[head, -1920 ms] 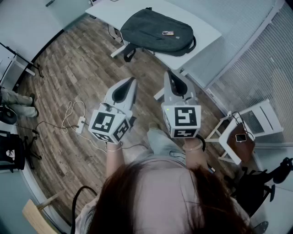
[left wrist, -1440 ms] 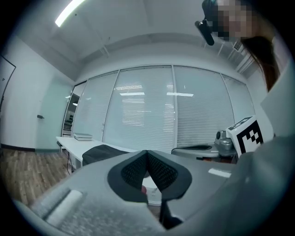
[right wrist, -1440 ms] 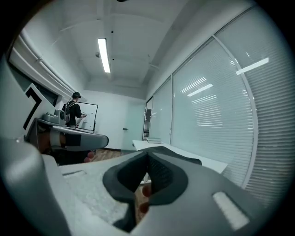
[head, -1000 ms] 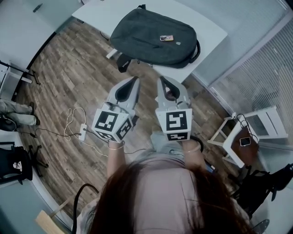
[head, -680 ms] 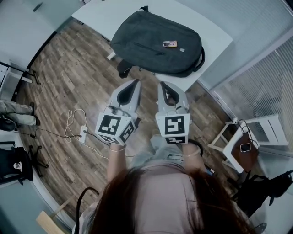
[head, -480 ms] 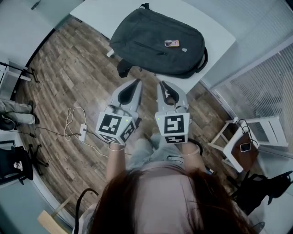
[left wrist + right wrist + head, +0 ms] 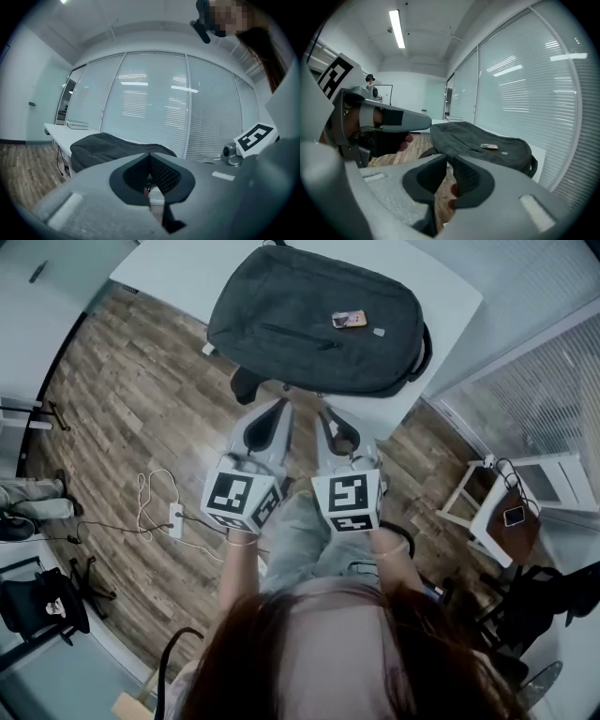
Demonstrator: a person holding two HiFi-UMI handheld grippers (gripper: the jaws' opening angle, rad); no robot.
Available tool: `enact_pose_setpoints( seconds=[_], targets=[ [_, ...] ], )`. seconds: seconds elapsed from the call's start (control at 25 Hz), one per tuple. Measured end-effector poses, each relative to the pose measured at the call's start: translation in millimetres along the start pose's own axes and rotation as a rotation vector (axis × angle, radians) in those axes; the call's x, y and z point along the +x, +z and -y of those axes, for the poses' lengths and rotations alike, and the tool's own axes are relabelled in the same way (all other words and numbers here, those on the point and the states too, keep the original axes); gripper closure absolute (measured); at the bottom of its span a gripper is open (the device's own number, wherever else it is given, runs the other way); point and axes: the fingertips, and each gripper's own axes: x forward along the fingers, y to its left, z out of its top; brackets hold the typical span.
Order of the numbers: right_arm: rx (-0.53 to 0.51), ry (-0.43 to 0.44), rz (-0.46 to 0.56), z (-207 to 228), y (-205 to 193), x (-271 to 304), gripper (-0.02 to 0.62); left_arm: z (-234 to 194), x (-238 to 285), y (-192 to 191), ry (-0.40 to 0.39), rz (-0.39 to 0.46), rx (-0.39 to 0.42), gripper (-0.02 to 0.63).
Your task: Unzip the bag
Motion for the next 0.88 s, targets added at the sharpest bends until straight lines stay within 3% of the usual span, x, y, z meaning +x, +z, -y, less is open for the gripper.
enact_pose_setpoints(
  seconds=[0.36,0.88],
  targets=[
    [0.059,-0.092,-0.082,6,-32,36,0.54,-24,28,-25,-0.077,-0.044,0.015,0.603],
    [0.158,-0.157,-0.086,11,-50,66,0.528,-38,78,-49,-0.159,-0.101,-0.017,0.603]
  ],
)
